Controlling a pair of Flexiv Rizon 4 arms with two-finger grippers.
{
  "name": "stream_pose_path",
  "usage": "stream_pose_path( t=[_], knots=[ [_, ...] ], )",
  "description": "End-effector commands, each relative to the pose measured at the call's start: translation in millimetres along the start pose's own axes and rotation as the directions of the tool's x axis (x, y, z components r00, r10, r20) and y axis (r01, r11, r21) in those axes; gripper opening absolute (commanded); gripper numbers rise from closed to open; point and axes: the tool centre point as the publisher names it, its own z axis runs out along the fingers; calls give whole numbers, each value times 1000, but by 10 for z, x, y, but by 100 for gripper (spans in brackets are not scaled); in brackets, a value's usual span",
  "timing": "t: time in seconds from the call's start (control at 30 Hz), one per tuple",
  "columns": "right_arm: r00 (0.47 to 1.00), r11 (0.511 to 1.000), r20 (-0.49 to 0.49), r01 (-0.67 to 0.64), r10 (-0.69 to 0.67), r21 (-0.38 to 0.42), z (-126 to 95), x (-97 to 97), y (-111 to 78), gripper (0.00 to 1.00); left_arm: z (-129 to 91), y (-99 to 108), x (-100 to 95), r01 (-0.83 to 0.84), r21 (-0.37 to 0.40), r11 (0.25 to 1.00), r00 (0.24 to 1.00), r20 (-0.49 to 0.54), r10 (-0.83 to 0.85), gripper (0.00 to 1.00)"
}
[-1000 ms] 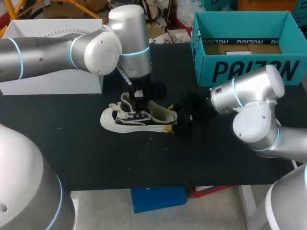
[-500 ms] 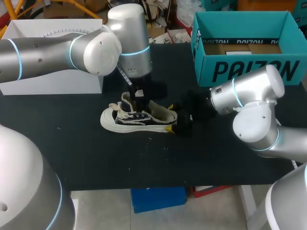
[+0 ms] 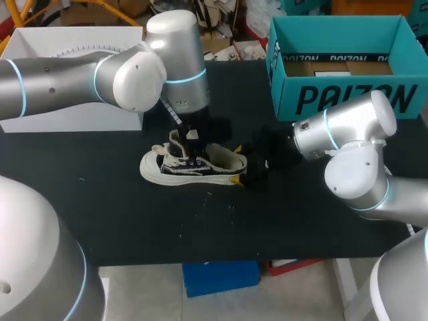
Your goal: Take the shoe out of the shoebox, open the shoe tongue, remove and reinsert the insole, then place the shoe into the shoebox
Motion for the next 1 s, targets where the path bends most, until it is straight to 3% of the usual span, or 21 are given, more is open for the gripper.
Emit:
stream_pose_path(
  t=[0.03,0.57,0.6,0.63,0.67,0.77,1.0],
  knots=[
    [1000,1000,1,-1,1,0,-4,-1,-3,0,76,14,15,5,5,1000,1000,4,-5,0],
    [1000,1000,1,-1,1,0,-4,-1,-3,0,202,25,38,39,14,999,999,-13,-39,0],
    [1000,1000,1,-1,1,0,-4,-1,-3,0,198,22,36,40,14,999,999,-12,-40,12],
    [1000,1000,1,-1,1,0,-4,-1,-3,0,193,20,33,41,15,999,999,-11,-41,31],
    [1000,1000,1,-1,1,0,-4,-1,-3,0,188,19,32,42,16,999,999,-10,-41,40],
    [1000,1000,1,-1,1,0,-4,-1,-3,0,172,19,33,42,20,999,999,3,-42,44],
    [1000,1000,1,-1,1,0,-4,-1,-3,0,174,32,42,42,-8,999,998,52,-42,39]
  ],
)
